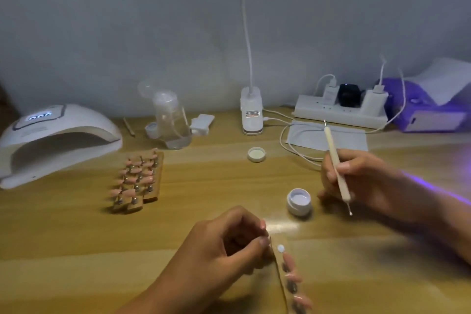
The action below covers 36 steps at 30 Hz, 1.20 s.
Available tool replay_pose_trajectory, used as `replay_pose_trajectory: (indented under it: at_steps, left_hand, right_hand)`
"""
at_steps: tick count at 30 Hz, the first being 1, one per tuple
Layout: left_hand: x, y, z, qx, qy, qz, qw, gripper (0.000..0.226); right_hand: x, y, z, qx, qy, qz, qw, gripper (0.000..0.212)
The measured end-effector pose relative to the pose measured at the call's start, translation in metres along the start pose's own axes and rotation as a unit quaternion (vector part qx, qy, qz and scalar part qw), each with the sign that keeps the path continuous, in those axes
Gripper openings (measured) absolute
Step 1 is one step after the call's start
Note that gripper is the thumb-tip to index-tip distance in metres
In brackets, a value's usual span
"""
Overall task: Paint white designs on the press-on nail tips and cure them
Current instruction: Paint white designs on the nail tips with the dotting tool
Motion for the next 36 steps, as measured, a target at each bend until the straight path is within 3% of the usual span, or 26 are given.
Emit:
replay_pose_trajectory:
  at_steps: [4, 9, 11, 14, 17, 26, 36]
  left_hand:
    - [-0.006, 0.002, 0.0, -0.012, 0.017, 0.017, 1.0, 0.012]
    - [-0.008, 0.009, -0.004, 0.01, 0.017, 0.068, 0.998, 0.017]
    - [-0.006, 0.01, -0.006, 0.01, 0.002, 0.063, 0.998, 0.016]
    - [-0.006, 0.01, -0.005, 0.003, -0.002, 0.053, 0.999, 0.015]
    - [-0.007, 0.009, -0.005, -0.002, 0.001, 0.041, 0.999, 0.015]
    - [-0.007, 0.01, -0.005, 0.003, -0.006, 0.058, 0.998, 0.015]
    - [-0.007, 0.009, -0.006, -0.005, -0.003, 0.054, 0.999, 0.015]
  right_hand:
    - [0.002, -0.002, 0.009, -0.029, -0.009, -0.038, 0.999, 0.029]
    - [0.006, -0.018, 0.002, -0.019, -0.009, -0.031, 0.999, 0.018]
    - [0.002, -0.014, 0.001, 0.046, 0.033, -0.009, 0.998, 0.007]
    - [-0.013, 0.007, 0.015, 0.197, 0.148, 0.02, 0.969, 0.015]
    - [-0.027, 0.008, 0.029, 0.257, 0.228, 0.102, 0.934, 0.009]
    - [-0.033, -0.041, 0.009, 0.183, 0.28, 0.312, 0.889, 0.015]
    - [-0.026, -0.048, 0.005, 0.163, 0.267, 0.379, 0.871, 0.013]
Point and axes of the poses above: each hand's wrist, its own z-axis away from the middle knuckle, its own y-axis out of the back of the hand, x = y × z, the point moved 10 cm from there along -z, towards the middle knuckle, and after that the axes turned 5 degrees about -y, right-handed, at the moved point
